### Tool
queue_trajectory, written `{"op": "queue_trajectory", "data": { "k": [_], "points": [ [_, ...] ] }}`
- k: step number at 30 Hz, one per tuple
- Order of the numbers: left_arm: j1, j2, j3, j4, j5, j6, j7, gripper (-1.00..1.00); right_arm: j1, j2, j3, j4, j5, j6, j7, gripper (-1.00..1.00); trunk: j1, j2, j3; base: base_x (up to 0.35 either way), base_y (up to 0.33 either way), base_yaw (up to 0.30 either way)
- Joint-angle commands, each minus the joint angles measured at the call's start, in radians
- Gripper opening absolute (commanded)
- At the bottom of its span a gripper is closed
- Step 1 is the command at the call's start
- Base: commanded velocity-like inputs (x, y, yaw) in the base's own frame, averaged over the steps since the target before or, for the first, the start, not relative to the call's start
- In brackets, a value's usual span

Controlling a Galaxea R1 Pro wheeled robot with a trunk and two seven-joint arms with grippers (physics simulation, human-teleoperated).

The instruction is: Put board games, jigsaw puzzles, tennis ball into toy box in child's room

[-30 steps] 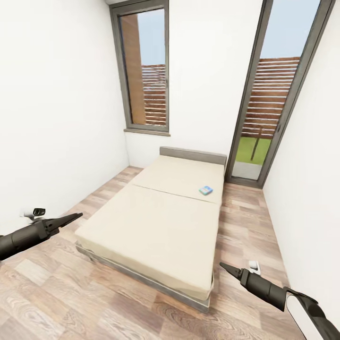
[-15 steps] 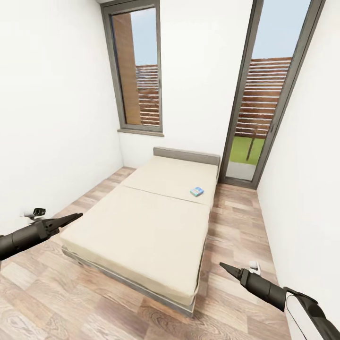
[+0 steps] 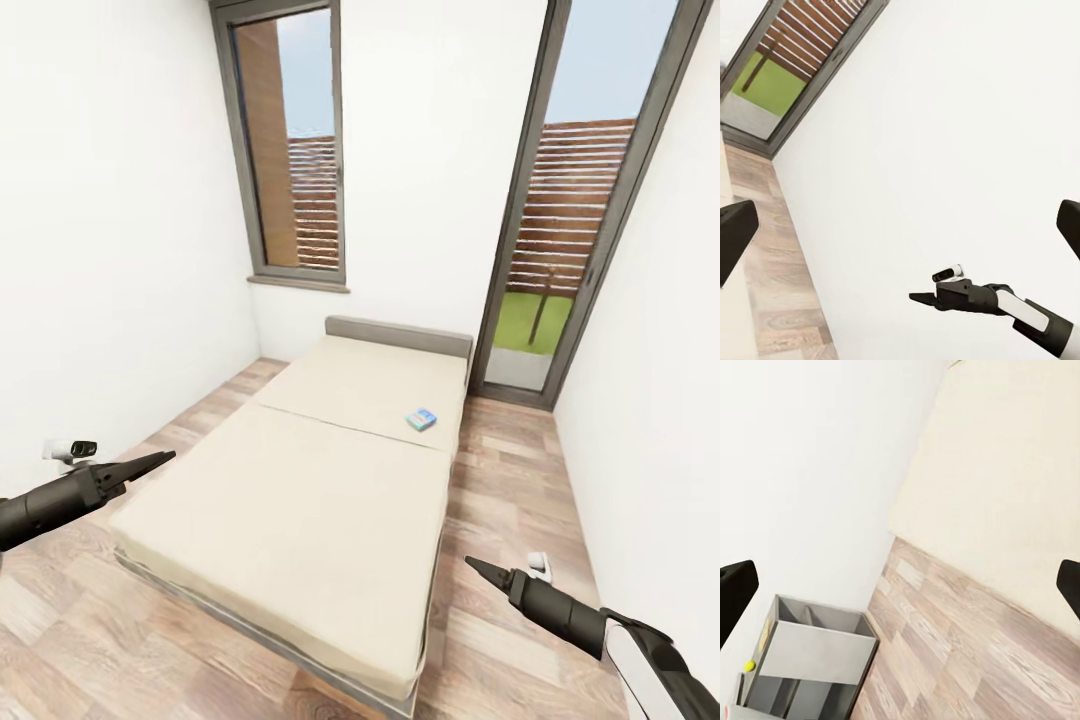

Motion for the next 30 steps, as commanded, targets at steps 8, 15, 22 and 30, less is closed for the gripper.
{"op": "queue_trajectory", "data": {
  "k": [8,15,22,30],
  "points": [
    [-0.001,0.0,0.0,0.0,-0.002,0.009,-0.005,1.0,-0.001,0.0,-0.002,0.0,-0.005,0.006,0.0,1.0,0.001,-0.002,0.001,0.16,-0.035,0.129],
    [-0.001,0.0,0.0,0.0,-0.002,0.01,-0.005,1.0,-0.001,0.0,-0.001,0.0,-0.005,0.0,0.0,1.0,0.001,-0.002,0.002,0.018,-0.004,-0.052],
    [-0.001,0.0,0.0,0.0,-0.002,0.01,-0.005,1.0,-0.001,0.0,-0.001,0.0,-0.006,-0.017,0.0,1.0,0.001,-0.002,0.004,0.002,-0.001,-0.234],
    [-0.001,0.0,0.0,0.0,-0.002,0.01,-0.005,1.0,-0.001,0.0,-0.001,0.001,-0.006,-0.02,0.0,1.0,0.001,-0.002,0.007,0.0,0.0,-0.27]
  ]
}}
